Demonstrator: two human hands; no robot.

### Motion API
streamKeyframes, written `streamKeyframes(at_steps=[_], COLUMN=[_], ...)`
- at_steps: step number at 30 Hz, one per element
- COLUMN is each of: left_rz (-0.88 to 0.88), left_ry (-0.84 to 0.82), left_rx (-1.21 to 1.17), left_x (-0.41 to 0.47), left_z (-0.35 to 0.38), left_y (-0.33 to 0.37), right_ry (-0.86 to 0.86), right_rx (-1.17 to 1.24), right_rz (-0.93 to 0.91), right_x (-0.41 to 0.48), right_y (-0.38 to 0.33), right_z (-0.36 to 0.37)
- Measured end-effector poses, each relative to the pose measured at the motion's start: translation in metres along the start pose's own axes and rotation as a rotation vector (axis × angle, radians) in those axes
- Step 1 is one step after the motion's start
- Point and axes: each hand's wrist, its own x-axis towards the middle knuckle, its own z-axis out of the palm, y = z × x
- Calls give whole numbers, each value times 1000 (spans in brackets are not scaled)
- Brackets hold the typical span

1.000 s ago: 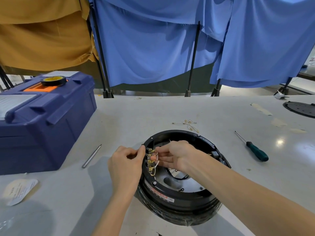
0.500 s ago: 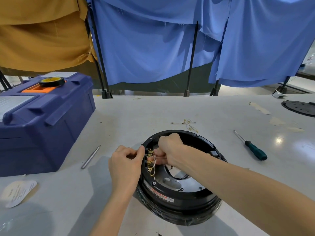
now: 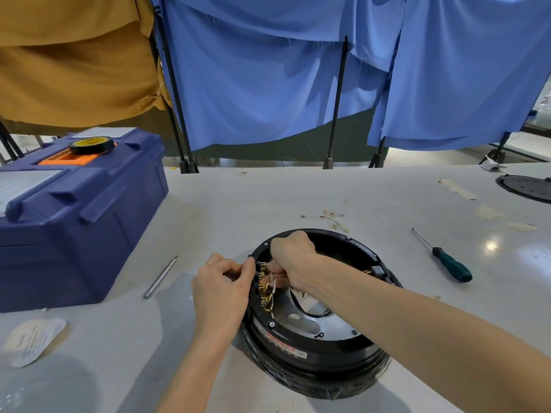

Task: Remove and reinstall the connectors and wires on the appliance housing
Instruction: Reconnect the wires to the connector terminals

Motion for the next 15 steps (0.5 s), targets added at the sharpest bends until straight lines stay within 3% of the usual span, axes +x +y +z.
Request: streamKeyframes(at_steps=[5,11,15], left_rz=[3,8,-4], left_ry=[-12,3,7], left_rx=[27,46,24], left_x=[1,-1,-4], left_z=[-1,-4,-5], left_y=[-1,-1,-1], right_ry=[-64,-267,-241], right_rx=[34,5,-117], right_rz=[7,26,-85], right_x=[1,-16,-23], right_y=[3,0,2], right_z=[-5,-33,-50])
